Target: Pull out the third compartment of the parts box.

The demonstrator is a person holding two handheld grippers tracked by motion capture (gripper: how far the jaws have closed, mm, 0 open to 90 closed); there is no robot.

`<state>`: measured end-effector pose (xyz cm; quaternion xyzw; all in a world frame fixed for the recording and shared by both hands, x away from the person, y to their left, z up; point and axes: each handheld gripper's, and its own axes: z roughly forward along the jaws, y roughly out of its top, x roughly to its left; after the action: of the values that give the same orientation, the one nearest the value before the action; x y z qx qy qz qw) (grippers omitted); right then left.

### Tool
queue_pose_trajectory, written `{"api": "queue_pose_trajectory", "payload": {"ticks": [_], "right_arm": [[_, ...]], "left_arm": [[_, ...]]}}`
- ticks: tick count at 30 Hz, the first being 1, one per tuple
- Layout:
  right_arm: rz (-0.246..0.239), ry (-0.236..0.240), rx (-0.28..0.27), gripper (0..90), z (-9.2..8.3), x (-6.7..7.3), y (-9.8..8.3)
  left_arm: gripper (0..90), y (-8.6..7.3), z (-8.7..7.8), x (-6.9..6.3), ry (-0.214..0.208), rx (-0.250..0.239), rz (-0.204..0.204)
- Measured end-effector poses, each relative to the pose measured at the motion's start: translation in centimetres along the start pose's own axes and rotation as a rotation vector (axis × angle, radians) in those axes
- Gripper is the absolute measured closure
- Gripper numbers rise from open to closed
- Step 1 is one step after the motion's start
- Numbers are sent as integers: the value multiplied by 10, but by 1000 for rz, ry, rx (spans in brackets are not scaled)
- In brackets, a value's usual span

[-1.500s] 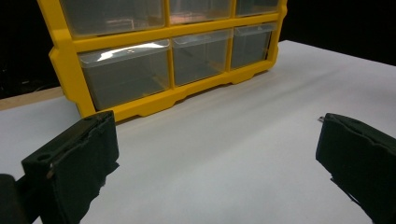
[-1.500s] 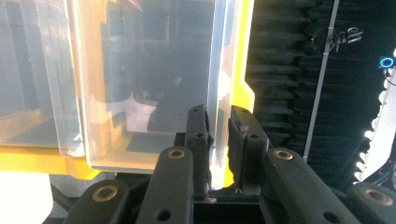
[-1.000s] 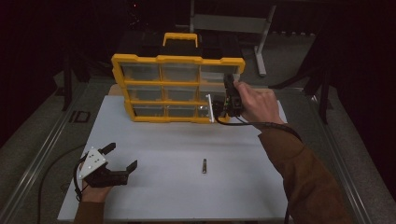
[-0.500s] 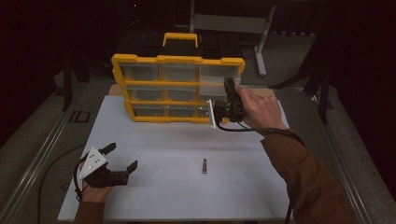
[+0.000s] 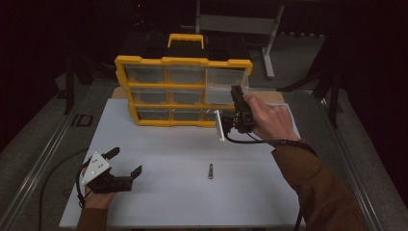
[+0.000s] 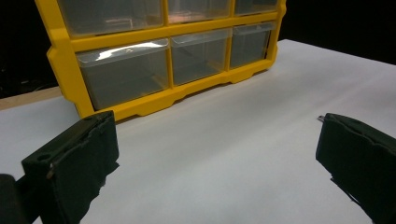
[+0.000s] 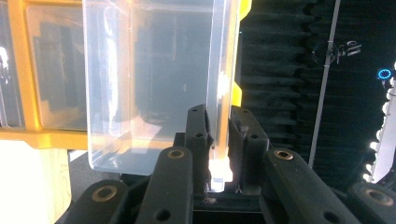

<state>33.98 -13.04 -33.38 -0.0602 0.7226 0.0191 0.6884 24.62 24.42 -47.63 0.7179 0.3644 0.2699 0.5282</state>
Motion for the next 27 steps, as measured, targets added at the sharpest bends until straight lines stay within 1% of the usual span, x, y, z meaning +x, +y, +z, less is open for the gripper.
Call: {"api": "queue_pose_trajectory", "payload": {"ticks": [8, 11, 12, 17, 20, 22, 27], "right_arm": [[1, 0, -7, 784, -5, 0, 0], [10, -5, -17, 783, -7, 1, 0], [10, -3, -12, 783, -8, 2, 0], [15, -9, -12, 782, -8, 3, 0], [17, -5, -15, 781, -8, 1, -2], [26, -2, -13, 780, -9, 1, -3], [24, -7, -12, 779, -10, 3, -2]], "left_arm": [[0, 0, 0, 0, 0, -2, -3], [0, 0, 0, 0, 0, -4, -4], [0, 0, 0, 0, 0, -3, -3], [0, 0, 0, -1, -1, -1, -2], [0, 0, 0, 0, -1, -2, -3], [0, 0, 0, 0, 0, -1, -3], [0, 0, 1, -1, -1, 2, 0]]}}
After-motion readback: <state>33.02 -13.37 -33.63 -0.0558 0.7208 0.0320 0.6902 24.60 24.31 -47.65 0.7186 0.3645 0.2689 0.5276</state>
